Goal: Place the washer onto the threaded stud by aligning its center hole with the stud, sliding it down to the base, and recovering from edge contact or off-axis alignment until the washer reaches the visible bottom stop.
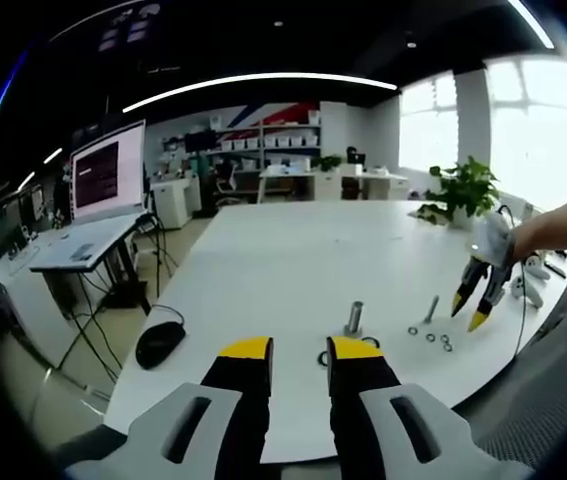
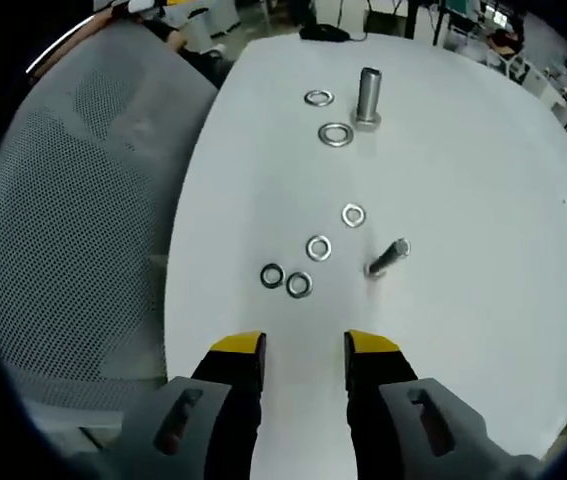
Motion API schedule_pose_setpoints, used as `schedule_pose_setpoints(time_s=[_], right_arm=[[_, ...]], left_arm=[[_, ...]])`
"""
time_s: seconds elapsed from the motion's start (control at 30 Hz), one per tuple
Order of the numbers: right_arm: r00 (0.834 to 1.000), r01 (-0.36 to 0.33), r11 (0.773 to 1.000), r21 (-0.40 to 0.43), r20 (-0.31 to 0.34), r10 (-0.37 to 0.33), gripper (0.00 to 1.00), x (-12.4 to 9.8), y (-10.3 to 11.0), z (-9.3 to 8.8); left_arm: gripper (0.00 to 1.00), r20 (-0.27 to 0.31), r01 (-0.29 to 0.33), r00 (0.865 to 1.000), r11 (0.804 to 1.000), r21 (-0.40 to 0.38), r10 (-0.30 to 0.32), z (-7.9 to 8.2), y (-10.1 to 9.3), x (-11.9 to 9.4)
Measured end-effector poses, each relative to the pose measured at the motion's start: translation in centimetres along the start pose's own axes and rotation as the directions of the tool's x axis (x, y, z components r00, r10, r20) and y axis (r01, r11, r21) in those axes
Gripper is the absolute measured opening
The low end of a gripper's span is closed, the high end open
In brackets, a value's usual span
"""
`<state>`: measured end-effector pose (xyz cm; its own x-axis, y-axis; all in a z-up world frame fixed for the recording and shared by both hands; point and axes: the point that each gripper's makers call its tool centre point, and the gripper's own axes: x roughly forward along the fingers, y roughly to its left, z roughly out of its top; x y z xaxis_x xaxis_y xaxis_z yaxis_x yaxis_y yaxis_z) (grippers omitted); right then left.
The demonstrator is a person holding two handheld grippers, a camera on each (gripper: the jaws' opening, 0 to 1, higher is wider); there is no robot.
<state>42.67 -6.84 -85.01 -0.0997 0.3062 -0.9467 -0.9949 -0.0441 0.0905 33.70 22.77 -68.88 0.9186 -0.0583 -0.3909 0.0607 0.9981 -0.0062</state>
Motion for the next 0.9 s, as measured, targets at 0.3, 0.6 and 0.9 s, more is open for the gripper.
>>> schedule_pose_setpoints(time_s=[0.3,0.6,0.9], right_arm=[[1.000,-0.025,0.997,-0.070,-0.013,0.024,0.30,1.0,0.4,1.1],[1.000,-0.015,0.990,-0.140,-0.010,0.014,0.25,1.9,0.4,1.7],[1.000,-0.005,0.980,-0.201,-0.027,0.000,0.20,2.5,0.5,2.1]], left_arm=[[0.19,-0.008,0.010,1.000,1.000,-0.002,-0.010,-0.1,-0.2,0.0],[0.18,-0.003,0.007,1.000,1.000,-0.007,-0.007,0.0,-0.1,0.0],[0.18,0.000,0.004,1.000,1.000,-0.014,-0.004,0.0,-0.1,0.0]])
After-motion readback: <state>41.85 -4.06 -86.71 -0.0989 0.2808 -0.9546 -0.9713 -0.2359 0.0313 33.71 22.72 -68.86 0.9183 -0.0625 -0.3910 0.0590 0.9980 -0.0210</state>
